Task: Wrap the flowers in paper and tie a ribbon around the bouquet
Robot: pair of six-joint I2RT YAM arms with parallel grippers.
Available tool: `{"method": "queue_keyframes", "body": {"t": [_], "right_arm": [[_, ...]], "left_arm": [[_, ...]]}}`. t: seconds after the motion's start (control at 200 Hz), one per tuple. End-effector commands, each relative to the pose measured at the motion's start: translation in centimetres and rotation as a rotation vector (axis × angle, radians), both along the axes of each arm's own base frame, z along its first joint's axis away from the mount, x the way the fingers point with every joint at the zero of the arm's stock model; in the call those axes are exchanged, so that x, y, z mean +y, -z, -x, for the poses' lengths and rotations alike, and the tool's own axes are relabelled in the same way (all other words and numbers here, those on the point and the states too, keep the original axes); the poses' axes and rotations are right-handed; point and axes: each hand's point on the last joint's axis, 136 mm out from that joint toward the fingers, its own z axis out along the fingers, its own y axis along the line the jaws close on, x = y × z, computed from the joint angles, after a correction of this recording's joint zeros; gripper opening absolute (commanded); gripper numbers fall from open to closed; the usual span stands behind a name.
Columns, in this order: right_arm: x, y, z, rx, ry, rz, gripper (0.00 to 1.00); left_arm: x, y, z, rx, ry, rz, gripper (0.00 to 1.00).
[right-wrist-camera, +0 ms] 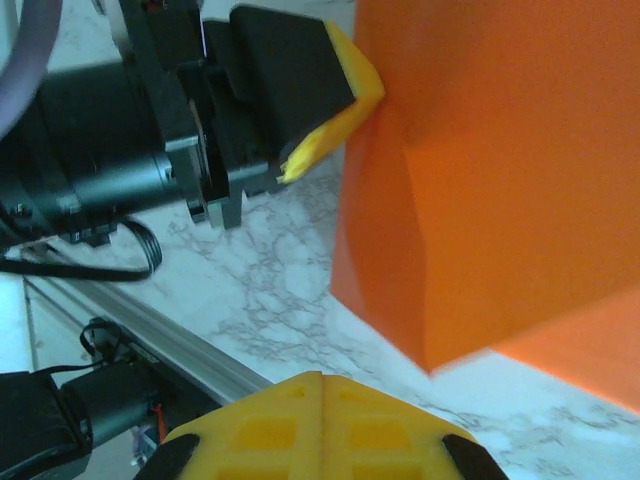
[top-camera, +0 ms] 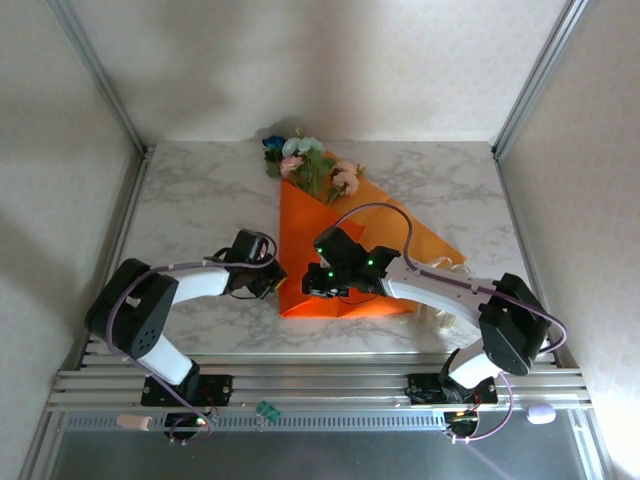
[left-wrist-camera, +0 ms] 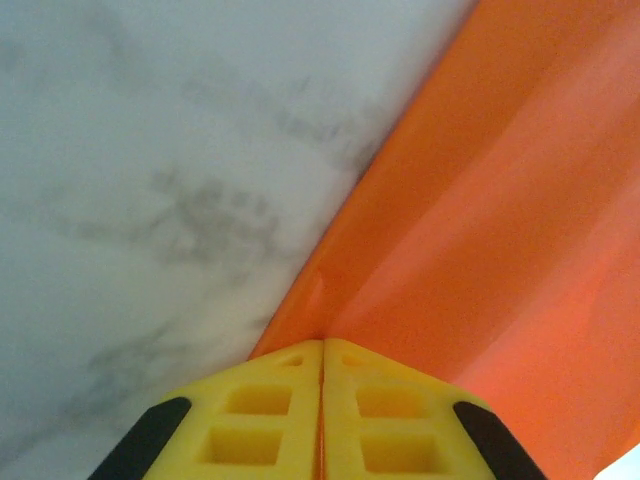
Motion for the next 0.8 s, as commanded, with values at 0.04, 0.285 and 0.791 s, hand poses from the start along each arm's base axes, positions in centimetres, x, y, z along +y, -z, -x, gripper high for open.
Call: {"method": "queue_keyframes", "body": {"t": [0.04,0.285,0.791], "right_arm": [[2.1,3.4,1.0,0.106,-0.030,-0.017,0.00],[4.2,5.5,1.2,0.155,-0.029,0.006,0.00],[0.8,11.9,4.0,0.282,0.006,0.185,0.00]], "left_arm": [[0.6,1.0,2.5,0.083,-0.089,0.026,0.05],[-0.3,0.8,2.9,0.092,-0.113,0.094,0.05],[-0.9,0.1,2.5,0.083,-0.094,0.086,0.05]]}}
